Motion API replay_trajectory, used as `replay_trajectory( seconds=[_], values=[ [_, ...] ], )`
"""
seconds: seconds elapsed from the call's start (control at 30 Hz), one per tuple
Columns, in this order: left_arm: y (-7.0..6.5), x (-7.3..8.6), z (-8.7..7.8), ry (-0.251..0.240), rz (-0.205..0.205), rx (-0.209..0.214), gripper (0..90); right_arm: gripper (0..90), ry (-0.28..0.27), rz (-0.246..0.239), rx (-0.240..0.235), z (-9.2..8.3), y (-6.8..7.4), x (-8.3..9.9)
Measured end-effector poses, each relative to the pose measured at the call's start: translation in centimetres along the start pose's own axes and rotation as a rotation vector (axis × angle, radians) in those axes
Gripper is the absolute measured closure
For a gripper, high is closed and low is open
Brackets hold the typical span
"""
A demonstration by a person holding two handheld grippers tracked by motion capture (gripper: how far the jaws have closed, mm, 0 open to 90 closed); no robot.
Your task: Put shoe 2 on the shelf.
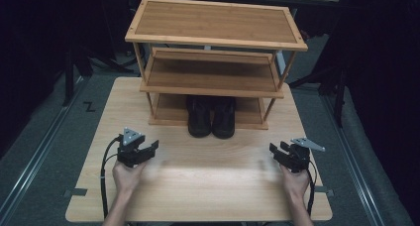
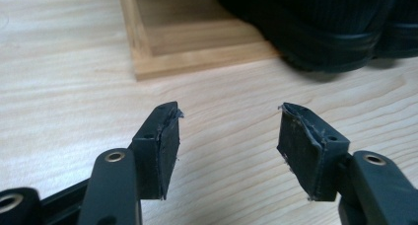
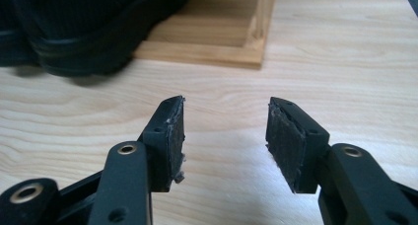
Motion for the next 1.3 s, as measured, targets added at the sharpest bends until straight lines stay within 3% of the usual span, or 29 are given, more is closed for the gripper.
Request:
replay_trajectory(
  seconds=[0.4,0.67,0.8,1.0,1.3],
  values=[
    [1.6,1.6,1.3,0.072,-0.006,-0.055,40.9,48.0,0.073,-0.003,0.078,0.7,-2.2,1.9],
    [2.4,2.8,2.1,0.117,0.018,-0.112,40.7,45.2,0.140,-0.024,0.138,1.7,-3.1,3.3],
    [2.5,3.3,2.5,0.132,0.039,-0.130,40.2,43.7,0.132,-0.044,0.154,1.7,-3.1,3.3],
    [2.6,3.5,2.4,0.125,0.018,-0.120,39.0,41.6,0.135,-0.046,0.152,1.7,-3.2,3.4],
    [2.6,3.4,2.6,0.134,0.021,-0.107,34.4,41.6,0.135,-0.045,0.151,1.7,-3.2,3.4]
  ],
)
Point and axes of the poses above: each handheld gripper's, and its own axes: z roughly forward along the jaws, x roughly out of its underside, y roughly to its left, the point moved 8 cm from there along z, roughly forward along the jaws, and after that the axes turned 7 degrees about y, right-handed, at the moved point
